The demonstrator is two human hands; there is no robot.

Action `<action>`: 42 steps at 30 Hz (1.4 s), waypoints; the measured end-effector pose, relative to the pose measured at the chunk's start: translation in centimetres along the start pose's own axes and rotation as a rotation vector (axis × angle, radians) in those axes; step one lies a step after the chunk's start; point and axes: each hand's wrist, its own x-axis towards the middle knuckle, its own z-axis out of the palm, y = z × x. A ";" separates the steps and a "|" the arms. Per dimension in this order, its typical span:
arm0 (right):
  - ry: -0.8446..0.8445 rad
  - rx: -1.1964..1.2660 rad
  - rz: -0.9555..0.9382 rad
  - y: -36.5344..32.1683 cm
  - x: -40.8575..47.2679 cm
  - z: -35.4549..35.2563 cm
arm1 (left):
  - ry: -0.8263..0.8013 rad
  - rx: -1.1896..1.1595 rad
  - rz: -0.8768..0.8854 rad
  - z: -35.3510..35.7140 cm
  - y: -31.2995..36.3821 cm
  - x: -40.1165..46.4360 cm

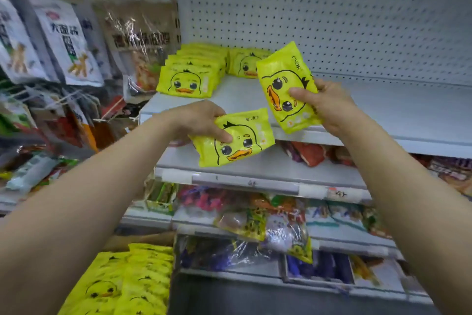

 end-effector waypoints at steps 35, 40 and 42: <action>0.223 -0.233 -0.093 -2.4 20.6 -7.9 | 0.154 0.464 0.158 -10.9 -0.6 33.5; 0.214 -0.245 -0.099 -2.3 21.8 -7.8 | 0.281 0.560 0.224 -10.9 -0.6 33.7; 0.197 -0.267 -0.102 -2.4 22.4 -7.3 | 0.359 0.637 0.241 -10.5 -0.7 33.3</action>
